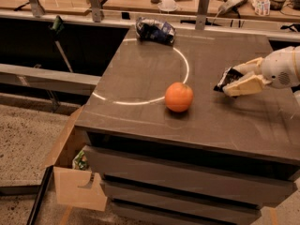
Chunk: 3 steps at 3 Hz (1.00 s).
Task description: Move rxbar chocolate near orange
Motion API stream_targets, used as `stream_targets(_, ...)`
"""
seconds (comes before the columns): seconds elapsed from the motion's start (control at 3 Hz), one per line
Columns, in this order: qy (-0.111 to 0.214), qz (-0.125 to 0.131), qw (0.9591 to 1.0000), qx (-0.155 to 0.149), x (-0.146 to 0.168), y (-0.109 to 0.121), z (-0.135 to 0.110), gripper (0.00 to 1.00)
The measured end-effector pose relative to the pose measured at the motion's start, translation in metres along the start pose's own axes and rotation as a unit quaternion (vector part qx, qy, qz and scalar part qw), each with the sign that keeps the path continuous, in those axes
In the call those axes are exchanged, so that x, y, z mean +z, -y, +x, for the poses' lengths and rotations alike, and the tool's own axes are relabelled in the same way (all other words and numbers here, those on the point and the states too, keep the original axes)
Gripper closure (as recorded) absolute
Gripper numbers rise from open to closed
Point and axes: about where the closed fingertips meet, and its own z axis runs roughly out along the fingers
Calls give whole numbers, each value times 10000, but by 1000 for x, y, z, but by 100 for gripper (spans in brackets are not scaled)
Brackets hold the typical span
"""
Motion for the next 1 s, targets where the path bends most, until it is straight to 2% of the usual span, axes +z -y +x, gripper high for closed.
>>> stream_targets(0.33,13,-232,9995,-194,6,-25,-1,100)
stream_targets(0.67,-125,-434,9986,-260,13,-44,5,100)
stream_targets(1.0,-204,-608,9976,-242,21,-61,11,84)
